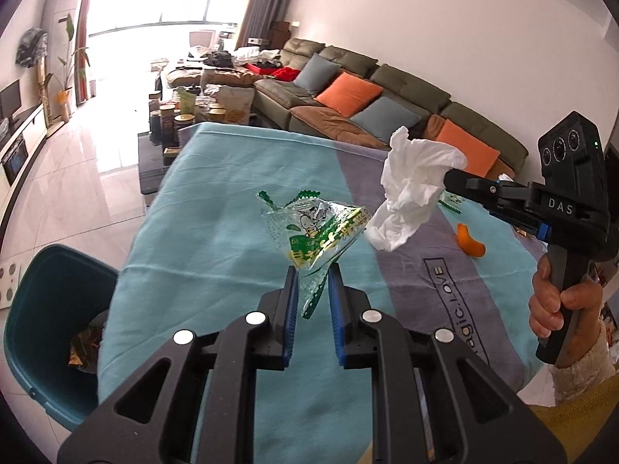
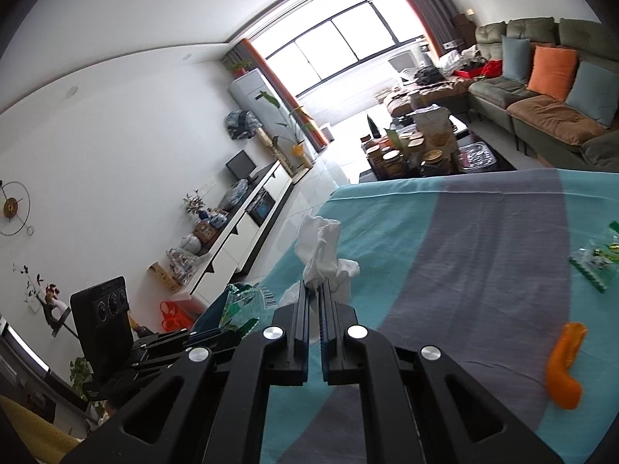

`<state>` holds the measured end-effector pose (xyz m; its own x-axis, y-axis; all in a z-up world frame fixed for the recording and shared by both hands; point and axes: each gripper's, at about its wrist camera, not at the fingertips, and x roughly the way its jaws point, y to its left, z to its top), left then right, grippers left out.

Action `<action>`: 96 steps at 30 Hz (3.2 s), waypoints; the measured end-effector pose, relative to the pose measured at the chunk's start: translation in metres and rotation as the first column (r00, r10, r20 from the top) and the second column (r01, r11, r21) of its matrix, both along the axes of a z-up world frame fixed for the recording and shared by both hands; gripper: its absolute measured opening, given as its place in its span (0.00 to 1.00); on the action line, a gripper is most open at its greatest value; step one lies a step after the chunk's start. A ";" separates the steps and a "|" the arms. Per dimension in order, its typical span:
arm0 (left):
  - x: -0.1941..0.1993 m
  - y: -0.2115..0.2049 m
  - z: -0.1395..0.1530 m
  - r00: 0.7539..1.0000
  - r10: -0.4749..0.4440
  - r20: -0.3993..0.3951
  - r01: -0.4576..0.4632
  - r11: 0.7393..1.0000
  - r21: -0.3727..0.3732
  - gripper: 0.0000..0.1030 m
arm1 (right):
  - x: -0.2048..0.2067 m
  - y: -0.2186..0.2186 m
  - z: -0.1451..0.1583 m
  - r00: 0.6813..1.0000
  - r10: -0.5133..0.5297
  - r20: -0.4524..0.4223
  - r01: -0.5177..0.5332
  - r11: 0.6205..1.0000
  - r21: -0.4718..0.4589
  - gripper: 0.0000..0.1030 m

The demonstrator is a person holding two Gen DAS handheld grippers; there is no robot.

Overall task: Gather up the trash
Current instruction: 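Carry the plastic bag and tissue over the teal bin and open both tools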

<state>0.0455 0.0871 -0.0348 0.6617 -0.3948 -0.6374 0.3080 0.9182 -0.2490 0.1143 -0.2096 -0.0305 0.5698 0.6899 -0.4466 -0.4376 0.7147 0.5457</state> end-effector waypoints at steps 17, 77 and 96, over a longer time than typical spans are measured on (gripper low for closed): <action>-0.016 0.049 -0.003 0.992 0.124 -0.003 -0.124 0.992 -0.010 0.16 | 0.008 0.067 0.006 0.988 0.156 0.004 -0.156 0.988 0.012 0.04; -0.030 0.179 -0.032 0.885 0.459 -0.075 -0.459 0.888 0.027 0.18 | 0.047 0.251 -0.027 0.897 0.430 -0.105 -0.434 0.900 -0.021 0.04; -0.011 0.198 -0.067 0.845 0.519 -0.129 -0.512 0.855 0.084 0.38 | 0.055 0.316 -0.063 0.885 0.413 -0.215 -0.452 0.874 -0.178 0.27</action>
<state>0.0346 0.2853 -0.1015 0.6633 0.0091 -0.7483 -0.2487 0.9458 -0.2089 0.1692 0.1065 -0.0935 0.1413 0.7252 -0.6739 -0.6474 0.5827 0.4912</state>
